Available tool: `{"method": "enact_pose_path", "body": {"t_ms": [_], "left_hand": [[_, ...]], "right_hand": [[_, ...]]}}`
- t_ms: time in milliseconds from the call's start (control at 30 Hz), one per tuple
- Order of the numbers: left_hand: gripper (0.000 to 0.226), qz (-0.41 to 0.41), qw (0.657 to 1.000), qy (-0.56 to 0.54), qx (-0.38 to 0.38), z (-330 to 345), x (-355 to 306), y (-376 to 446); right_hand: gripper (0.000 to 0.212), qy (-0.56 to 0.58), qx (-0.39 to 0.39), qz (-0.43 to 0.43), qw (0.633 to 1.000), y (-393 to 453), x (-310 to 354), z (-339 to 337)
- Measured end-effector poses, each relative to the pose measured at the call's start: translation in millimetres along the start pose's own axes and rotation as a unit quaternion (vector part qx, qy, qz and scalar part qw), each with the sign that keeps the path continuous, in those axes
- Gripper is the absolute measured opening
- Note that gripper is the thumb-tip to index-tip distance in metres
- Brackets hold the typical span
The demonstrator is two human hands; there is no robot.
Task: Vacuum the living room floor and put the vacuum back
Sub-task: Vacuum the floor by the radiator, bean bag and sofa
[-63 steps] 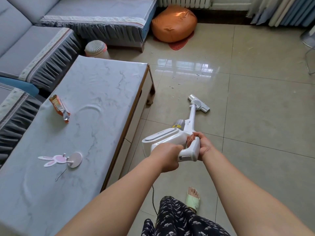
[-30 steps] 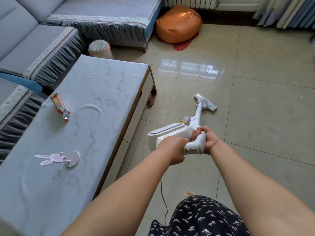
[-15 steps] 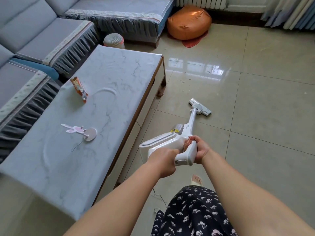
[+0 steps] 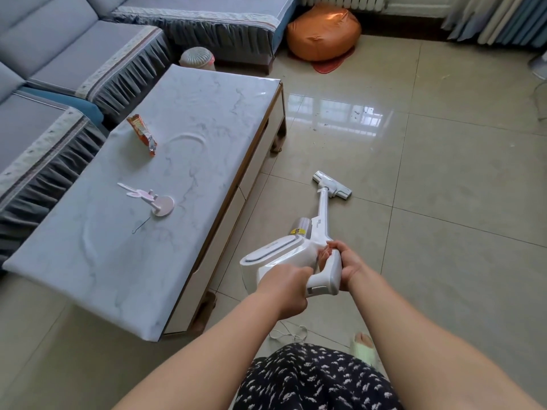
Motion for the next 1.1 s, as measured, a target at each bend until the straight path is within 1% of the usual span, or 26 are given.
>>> {"method": "enact_pose_path", "body": {"t_ms": [100, 300, 633, 767, 900, 1100], "left_hand": [[0.02, -0.009, 1.0, 0.001, -0.001, 13.8, -9.5, -16.2], [0.023, -0.031, 0.999, -0.014, -0.006, 36.3, -36.8, -37.8], [0.024, -0.069, 0.997, -0.024, -0.007, 84.8, -142.4, -86.4], [0.022, -0.077, 0.996, -0.032, -0.01, 99.9, -173.1, -107.7], [0.021, -0.075, 0.997, -0.032, -0.013, 102.5, -185.0, -129.3], [0.019, -0.064, 0.998, -0.019, 0.002, 109.1, -195.2, -159.3]], "right_hand": [[0.025, -0.009, -0.001, 0.01, 1.0, -7.4, -11.4, -18.2], [0.018, -0.041, -0.01, 0.013, 0.999, -28.6, -18.8, -47.0], [0.016, -0.096, -0.011, 0.013, 0.995, -86.1, -17.4, -140.0], [0.016, -0.12, -0.024, 0.011, 0.992, -103.5, -22.9, -171.3], [0.015, -0.113, -0.027, 0.008, 0.993, -119.6, -38.9, -187.9], [0.023, -0.089, -0.016, -0.003, 0.996, -134.9, -63.0, -209.5]]}}
Point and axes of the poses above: each hand's wrist, its own y-axis towards the middle knuckle, its own z-axis out of the palm, x = y × z, the point moved 4 cm from there along y, towards the middle knuckle, and after that the axes turned 3 degrees about y, right-handed, at the moved point
